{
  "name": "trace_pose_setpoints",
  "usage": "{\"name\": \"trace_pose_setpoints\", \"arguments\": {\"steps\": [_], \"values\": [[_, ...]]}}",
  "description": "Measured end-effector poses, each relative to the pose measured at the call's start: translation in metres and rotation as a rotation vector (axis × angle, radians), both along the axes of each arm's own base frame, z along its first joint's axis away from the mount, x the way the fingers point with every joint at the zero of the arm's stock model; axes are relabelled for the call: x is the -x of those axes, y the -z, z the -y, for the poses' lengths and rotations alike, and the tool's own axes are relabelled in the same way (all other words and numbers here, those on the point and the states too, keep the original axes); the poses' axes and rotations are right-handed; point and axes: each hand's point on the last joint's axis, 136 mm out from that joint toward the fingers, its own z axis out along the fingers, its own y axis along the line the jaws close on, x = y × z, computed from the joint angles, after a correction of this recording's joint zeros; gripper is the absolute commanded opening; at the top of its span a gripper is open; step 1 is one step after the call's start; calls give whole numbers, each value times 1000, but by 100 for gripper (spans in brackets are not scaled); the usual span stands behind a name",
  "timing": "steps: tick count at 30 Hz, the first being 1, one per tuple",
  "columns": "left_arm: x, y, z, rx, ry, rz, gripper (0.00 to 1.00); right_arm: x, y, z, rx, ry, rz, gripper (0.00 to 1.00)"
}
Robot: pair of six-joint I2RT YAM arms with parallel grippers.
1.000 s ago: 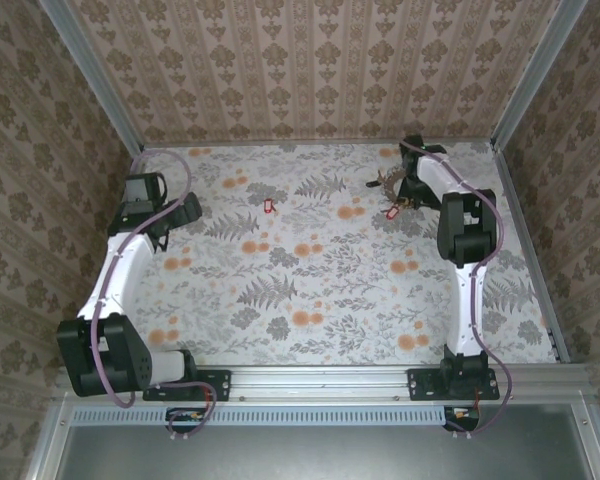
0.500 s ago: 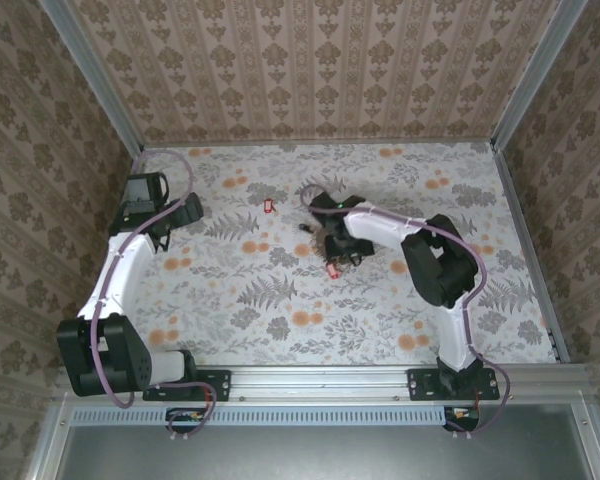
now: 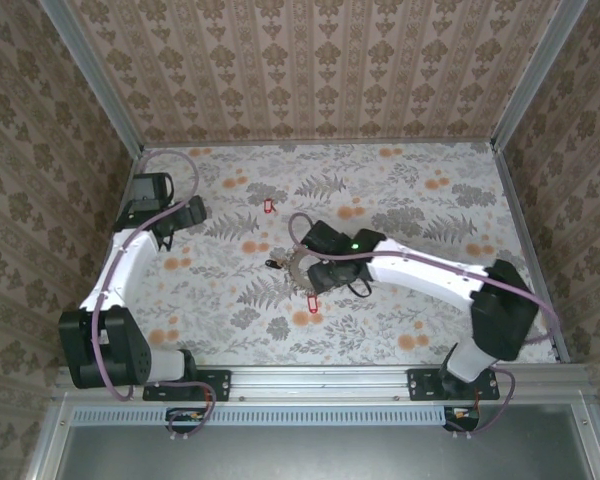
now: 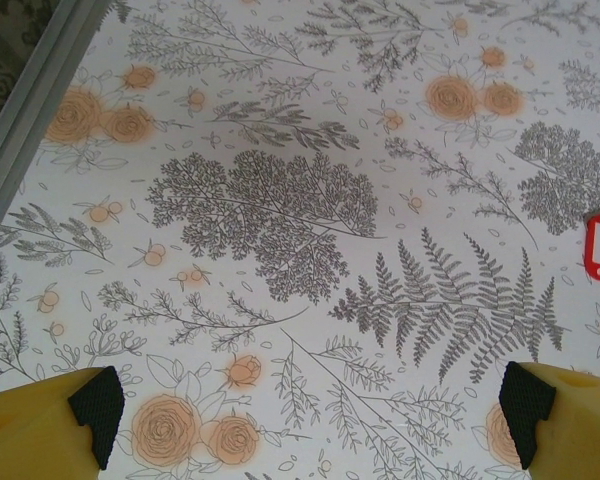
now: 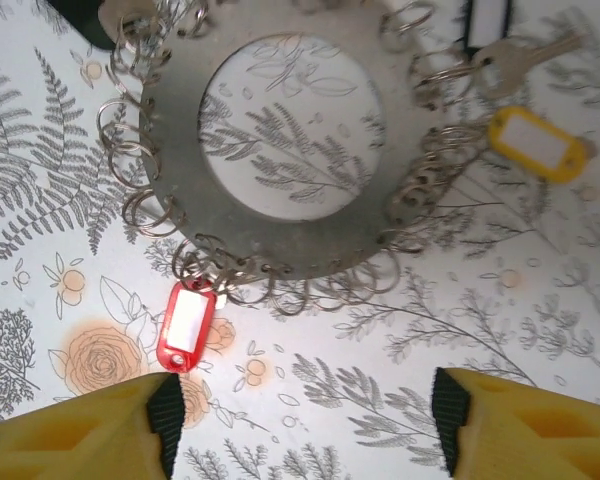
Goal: Put the keys on the keyring
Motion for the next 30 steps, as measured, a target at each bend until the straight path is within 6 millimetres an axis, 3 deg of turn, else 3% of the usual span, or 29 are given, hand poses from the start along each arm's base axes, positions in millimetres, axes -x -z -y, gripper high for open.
{"name": "trace_pose_setpoints", "arguments": {"steps": [3,8,12,16,23,30], "values": [[0,2,5,-10,22,-6,100,-10,3,21,-43,26,-10,54],[0,2,16,-24,69,-6,100,-6,40,57,-79,97,-157,43],[0,3,26,-24,109,-9,100,3,55,48,-88,37,-220,38],[0,4,43,10,192,-10,100,-1,64,40,-62,-110,-198,37],[-1,-14,92,117,389,89,100,0,70,37,10,-496,-17,41],[1,-22,108,138,453,120,100,8,88,27,105,-816,162,40]]}}
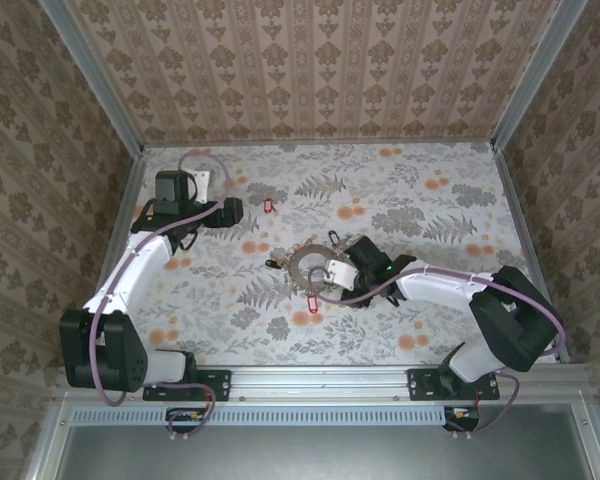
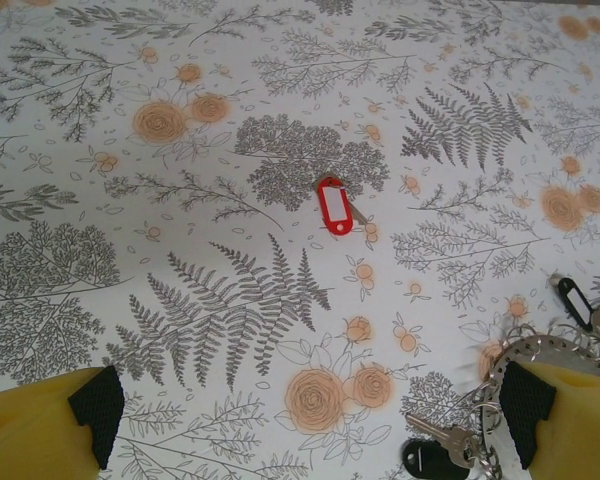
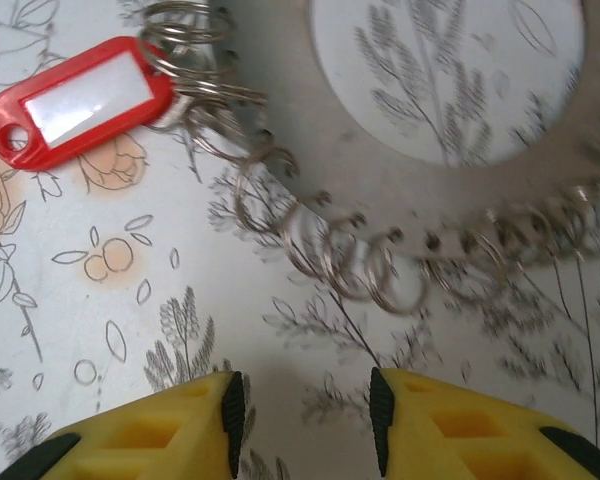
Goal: Put the keys on the keyring
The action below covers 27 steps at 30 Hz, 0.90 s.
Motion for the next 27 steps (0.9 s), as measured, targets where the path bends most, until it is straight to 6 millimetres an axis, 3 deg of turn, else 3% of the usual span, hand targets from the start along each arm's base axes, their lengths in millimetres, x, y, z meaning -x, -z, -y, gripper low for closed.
{"name": "trace_pose_setpoints", "arguments": {"steps": [4,10,27], "values": [[1,-2,5,0,13,10,100,-15,9,-8,26,-108,121,39],[5,-6,15,-27,46,32,100,-31,6,-16,37,-218,252,39],[5,-4,14,-67,51,42,100,-33,1,-12,65,-285,336,36]]}}
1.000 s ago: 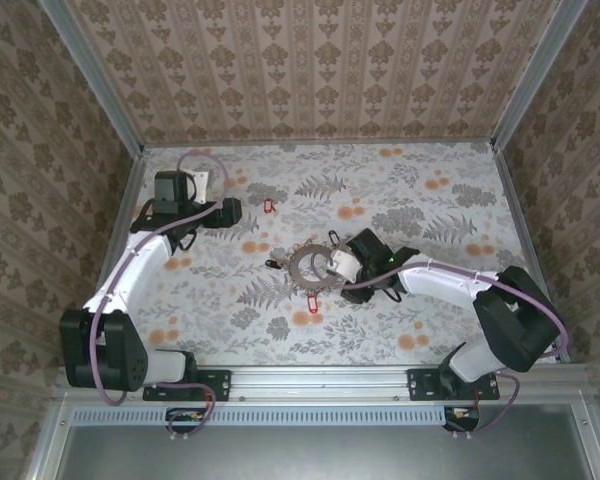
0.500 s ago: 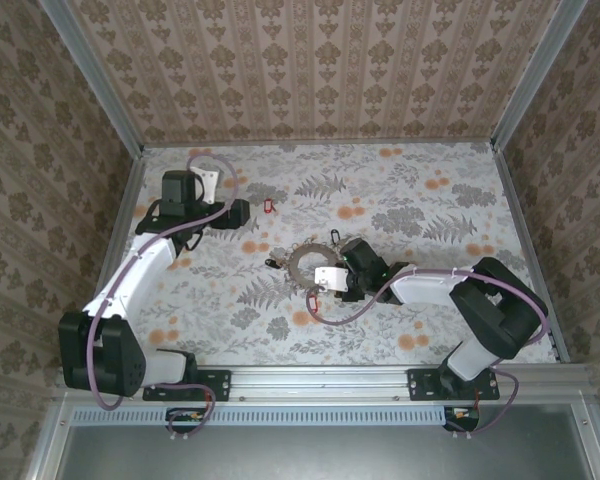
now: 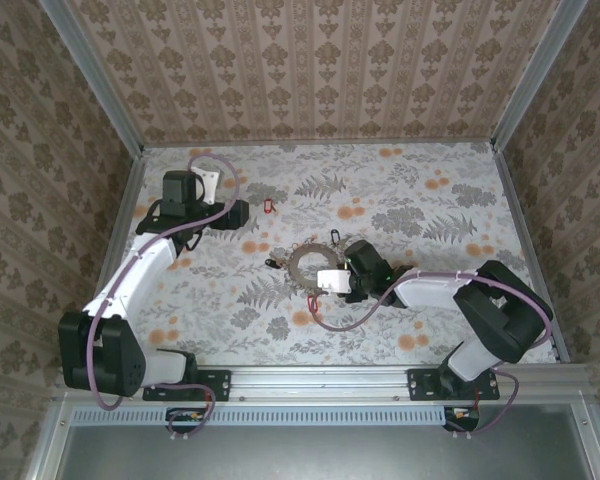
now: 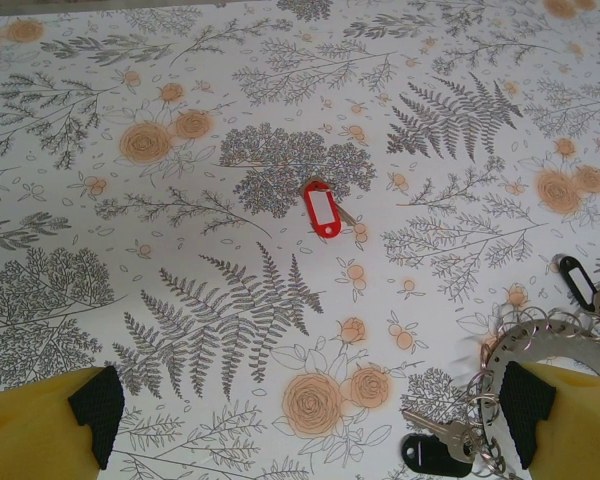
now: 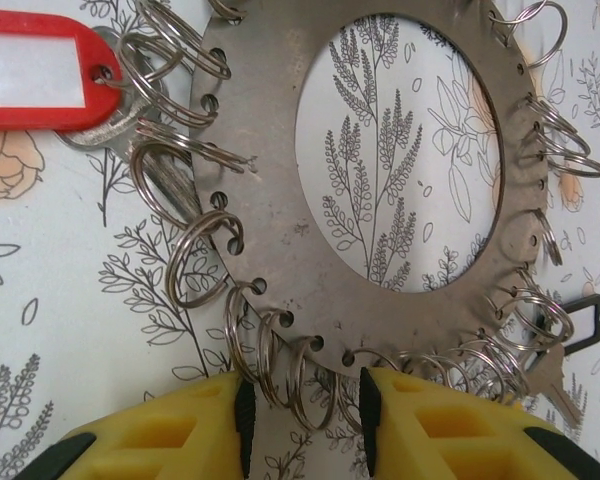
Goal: Put the keys on the keyring
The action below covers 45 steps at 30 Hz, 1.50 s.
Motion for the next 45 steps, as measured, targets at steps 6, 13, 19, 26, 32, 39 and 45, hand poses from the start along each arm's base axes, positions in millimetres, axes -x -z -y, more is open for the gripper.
{"name": "trace_pose_setpoints", "arguments": {"steps": [6,13,19,26,32,39,45], "values": [[1,0,2,-9,7,3,100,4,-6,-4,-6,-20,16,35],[1,1,3,-25,12,9,100,18,0,-12,20,-77,9,32],[1,1,4,-34,20,13,100,24,5,-15,34,-97,10,30],[1,1,5,-36,22,13,100,25,6,-20,39,-103,43,22],[3,3,6,-45,27,6,100,12,4,-20,46,-64,101,19],[5,4,6,-50,26,-2,100,3,0,-13,58,-17,158,21],[5,5,6,-53,25,-5,100,-4,-4,-10,57,15,199,20]]}}
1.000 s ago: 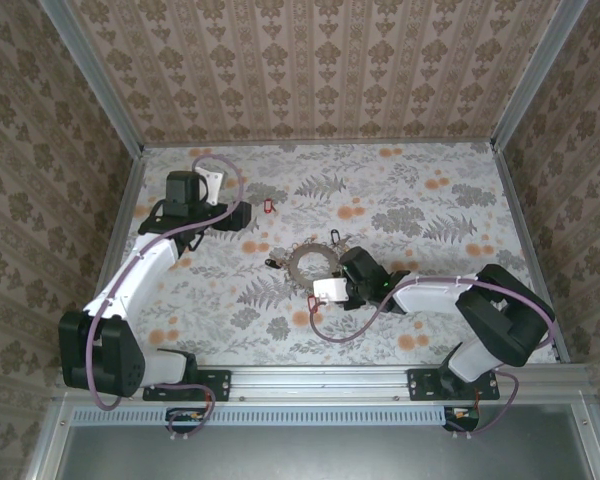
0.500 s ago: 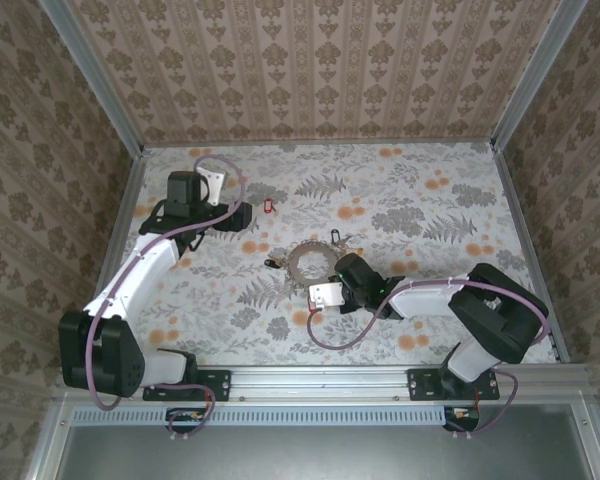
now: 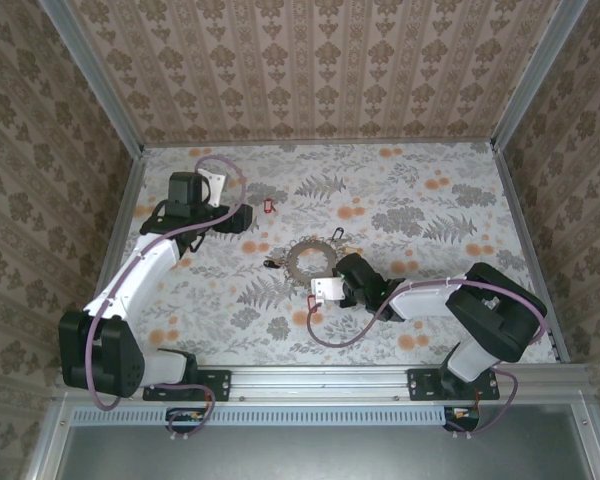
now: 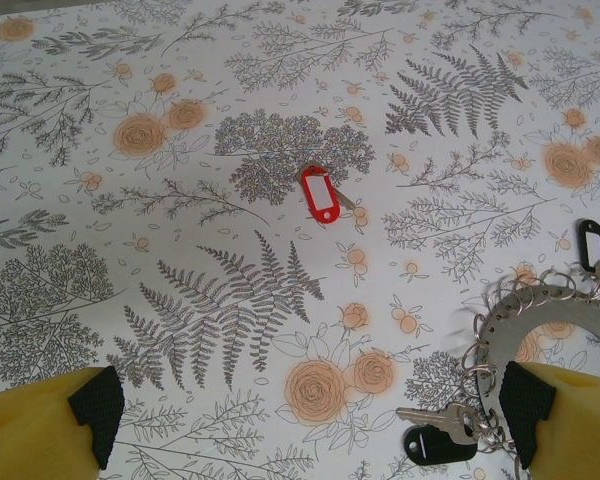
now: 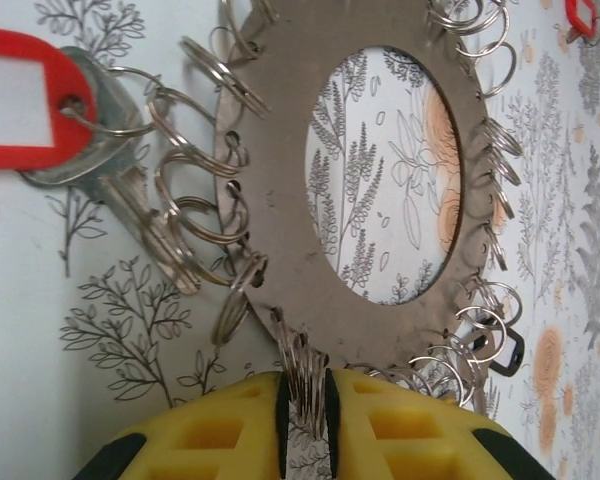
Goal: Put the keys on the keyring
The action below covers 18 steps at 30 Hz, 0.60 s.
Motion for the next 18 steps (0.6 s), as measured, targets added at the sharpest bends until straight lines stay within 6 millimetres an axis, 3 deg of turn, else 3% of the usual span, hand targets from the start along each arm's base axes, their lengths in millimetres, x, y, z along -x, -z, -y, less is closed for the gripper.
{"name": "trace_pose_setpoints", "arguments": {"steps": [13,18], "values": [[3,3,1,-14,8,-11,100,3,1,-5,-21,-21,-18,17],[3,3,2,-16,10,-10,100,5,1,-7,-30,-33,-27,22]]}}
